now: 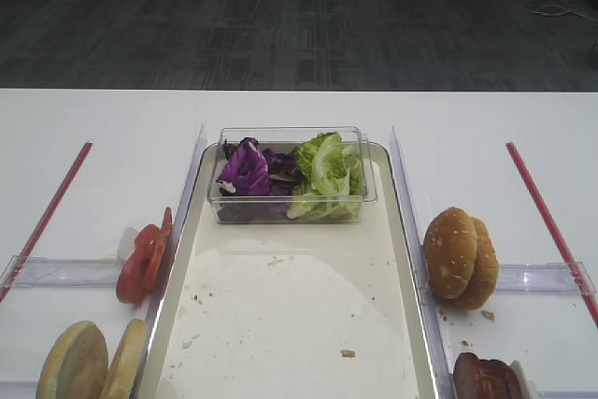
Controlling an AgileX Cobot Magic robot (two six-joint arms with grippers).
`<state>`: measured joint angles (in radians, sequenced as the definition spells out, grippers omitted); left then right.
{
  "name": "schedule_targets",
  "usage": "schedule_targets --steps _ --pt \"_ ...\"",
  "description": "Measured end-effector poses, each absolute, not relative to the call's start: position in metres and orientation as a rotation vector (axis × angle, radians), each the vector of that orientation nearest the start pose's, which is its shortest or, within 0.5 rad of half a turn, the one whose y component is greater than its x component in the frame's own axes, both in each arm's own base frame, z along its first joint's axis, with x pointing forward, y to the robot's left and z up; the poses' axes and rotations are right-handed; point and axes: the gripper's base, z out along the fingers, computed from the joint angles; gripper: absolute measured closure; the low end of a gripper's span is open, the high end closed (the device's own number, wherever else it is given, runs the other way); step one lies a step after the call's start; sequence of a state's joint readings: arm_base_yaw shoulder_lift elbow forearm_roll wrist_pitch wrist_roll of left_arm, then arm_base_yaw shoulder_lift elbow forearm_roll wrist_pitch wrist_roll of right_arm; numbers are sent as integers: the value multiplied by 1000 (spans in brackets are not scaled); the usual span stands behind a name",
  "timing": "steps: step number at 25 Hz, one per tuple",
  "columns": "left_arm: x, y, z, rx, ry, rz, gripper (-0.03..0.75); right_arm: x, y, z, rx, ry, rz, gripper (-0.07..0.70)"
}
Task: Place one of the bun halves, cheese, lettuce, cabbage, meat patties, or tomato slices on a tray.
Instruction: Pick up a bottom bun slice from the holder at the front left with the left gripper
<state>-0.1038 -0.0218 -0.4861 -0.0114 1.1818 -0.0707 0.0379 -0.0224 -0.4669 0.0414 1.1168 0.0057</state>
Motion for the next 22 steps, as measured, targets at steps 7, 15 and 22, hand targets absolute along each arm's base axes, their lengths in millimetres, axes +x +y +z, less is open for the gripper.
schedule_targets --steps 7,15,22 --pt "-12 0 264 37 2159 -115 60 -7 3 264 -37 2111 76 -61" --pt "-12 0 264 37 2159 -115 60 -7 3 264 -37 2111 76 -61" --pt "-12 0 264 37 2159 -115 60 -7 3 264 -37 2111 76 -61"
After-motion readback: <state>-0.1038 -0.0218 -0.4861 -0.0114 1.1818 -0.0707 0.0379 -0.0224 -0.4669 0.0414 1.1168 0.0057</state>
